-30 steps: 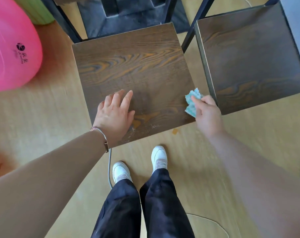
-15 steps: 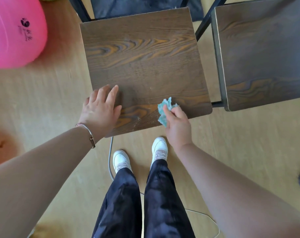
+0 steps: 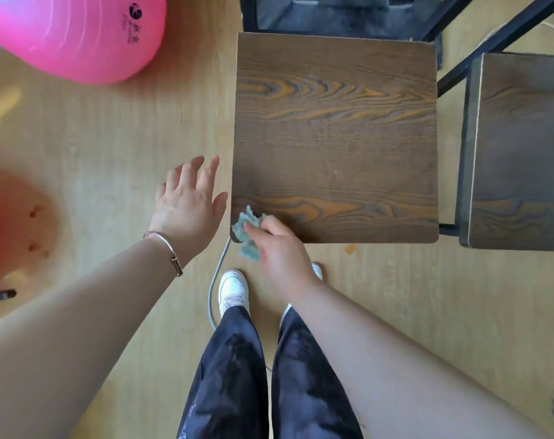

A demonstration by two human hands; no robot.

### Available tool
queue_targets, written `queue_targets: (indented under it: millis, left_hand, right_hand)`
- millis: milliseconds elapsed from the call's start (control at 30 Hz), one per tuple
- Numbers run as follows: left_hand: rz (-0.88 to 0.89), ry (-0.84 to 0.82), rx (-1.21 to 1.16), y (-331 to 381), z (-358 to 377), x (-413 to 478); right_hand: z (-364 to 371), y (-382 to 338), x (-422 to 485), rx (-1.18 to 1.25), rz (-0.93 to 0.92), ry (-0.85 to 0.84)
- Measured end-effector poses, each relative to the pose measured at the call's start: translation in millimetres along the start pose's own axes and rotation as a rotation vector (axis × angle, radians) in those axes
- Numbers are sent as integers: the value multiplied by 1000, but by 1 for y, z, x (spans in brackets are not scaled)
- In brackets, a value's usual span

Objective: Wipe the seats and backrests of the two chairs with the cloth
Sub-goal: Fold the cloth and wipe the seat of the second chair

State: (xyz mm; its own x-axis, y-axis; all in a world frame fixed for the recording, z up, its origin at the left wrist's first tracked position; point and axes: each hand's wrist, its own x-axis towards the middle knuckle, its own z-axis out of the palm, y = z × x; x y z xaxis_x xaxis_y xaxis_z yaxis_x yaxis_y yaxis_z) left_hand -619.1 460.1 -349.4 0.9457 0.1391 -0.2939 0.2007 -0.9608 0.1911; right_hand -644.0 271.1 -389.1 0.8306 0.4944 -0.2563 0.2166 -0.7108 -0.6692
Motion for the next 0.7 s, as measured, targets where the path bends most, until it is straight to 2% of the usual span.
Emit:
queue_targets:
  millis: [67,167,233,333,433,700]
  left_hand:
    - [-26,2,-14,-5,3,-3]
    - [-47,-5,-37,-9,5,-4]
    - [-55,-11,-53,-10,7,-5]
    - [-59,-22,-66,-12,7,-8]
    - [-34,-46,-58,-16,5,-14]
    - [-24,-61,-57,-36,-3,-27]
  right_hand:
    - [-38,22,9,-4,22,176]
    - [-111,77,34,-121,182,414]
    - [-151,107,51,-192,297,405]
    - [-165,130,67,-242,406,310]
    - [-146,121,71,-330,367,307]
    - [-78,69,50,-291,156,297]
